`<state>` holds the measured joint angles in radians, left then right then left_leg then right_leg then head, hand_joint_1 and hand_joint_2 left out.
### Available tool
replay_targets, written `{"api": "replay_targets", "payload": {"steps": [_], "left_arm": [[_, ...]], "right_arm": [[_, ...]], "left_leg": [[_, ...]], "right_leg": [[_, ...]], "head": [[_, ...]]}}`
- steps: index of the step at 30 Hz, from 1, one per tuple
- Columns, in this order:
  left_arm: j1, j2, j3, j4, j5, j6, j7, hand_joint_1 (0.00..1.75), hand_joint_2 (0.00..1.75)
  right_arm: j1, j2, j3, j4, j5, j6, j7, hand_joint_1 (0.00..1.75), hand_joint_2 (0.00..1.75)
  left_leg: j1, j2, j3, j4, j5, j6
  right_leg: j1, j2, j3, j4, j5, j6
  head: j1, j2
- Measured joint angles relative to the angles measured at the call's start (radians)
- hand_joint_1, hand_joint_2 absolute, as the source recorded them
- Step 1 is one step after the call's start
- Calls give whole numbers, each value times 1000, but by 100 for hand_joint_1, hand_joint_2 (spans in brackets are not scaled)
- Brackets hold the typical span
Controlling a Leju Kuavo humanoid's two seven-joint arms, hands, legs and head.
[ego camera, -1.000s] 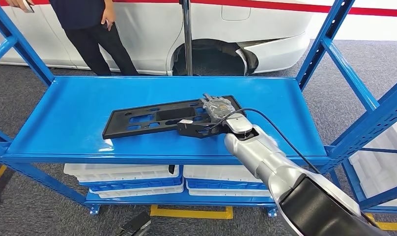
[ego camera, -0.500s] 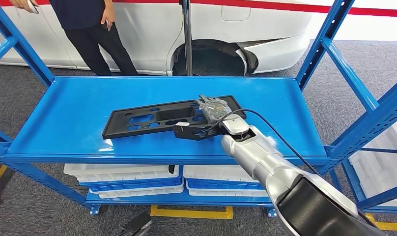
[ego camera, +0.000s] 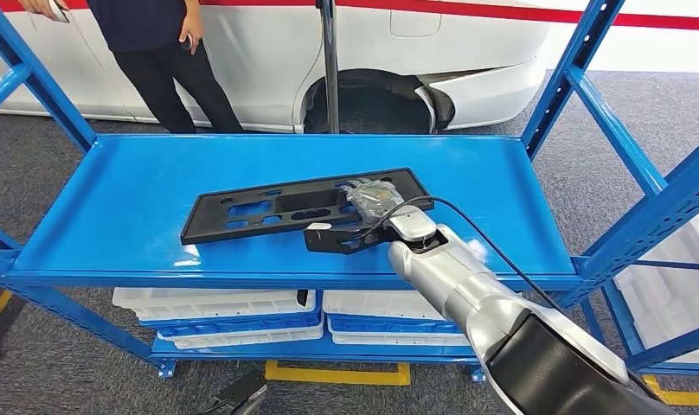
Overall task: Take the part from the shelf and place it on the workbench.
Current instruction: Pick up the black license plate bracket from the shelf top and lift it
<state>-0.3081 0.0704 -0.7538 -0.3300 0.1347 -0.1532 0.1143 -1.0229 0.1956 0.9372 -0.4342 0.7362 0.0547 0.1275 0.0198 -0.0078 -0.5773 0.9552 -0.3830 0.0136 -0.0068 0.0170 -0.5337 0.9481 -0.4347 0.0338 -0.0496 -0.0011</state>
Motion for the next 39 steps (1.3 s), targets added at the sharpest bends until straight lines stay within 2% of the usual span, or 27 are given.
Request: {"api": "replay_targets", "payload": {"steps": [27, 32, 36, 39], "left_arm": [[-10, -6, 14, 0, -5, 33, -43, 0, 0], [-3, -8, 35, 0, 52, 53, -68, 0, 0], [13, -8, 73, 0, 134, 86, -136, 0, 0], [22, -8, 102, 0, 177, 95, -176, 0, 0]], "right_arm": [[1, -4, 0, 5, -25, -25, -10, 175, 175], [20, -8, -15, 3, -140, -112, -97, 175, 175], [30, -21, -56, -51, -331, -146, -234, 175, 175], [47, -39, -96, -147, -469, -150, -273, 175, 175]], "left_leg": [[0, 0, 0, 0, 0, 0], [0, 0, 0, 0, 0, 0], [0, 1, 0, 0, 0, 0], [1, 1, 0, 0, 0, 0]], "right_leg": [[0, 0, 0, 0, -1, -1], [0, 0, 0, 0, 0, 0], [0, 1, 0, 0, 0, 0], [0, 1, -1, 0, 0, 0]], "head": [[0, 0], [0, 0], [0, 0], [0, 0]]}}
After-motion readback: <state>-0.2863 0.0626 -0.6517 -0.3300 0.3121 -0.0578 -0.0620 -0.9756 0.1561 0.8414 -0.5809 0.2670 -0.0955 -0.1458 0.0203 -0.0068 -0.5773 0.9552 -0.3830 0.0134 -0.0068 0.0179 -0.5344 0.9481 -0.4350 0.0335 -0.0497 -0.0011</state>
